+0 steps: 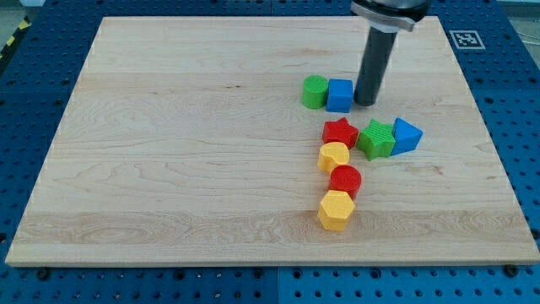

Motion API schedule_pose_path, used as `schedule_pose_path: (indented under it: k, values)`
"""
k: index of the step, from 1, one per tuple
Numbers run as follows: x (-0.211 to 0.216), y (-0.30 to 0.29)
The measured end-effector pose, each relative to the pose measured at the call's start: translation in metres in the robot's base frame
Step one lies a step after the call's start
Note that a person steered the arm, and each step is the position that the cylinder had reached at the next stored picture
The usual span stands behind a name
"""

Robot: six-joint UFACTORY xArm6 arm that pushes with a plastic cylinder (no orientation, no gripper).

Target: Move your arm to the bottom of the green star

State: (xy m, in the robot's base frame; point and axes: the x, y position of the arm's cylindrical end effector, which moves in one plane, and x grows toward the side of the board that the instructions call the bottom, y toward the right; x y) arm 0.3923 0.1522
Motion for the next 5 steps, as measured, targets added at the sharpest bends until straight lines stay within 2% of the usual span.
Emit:
schedule_pose_path:
  k: [1,2,3,5]
  values:
    - [0.027,0.062]
    - [0.075,0.111]
    - [0.110,0.139]
    - [0.148,0.085]
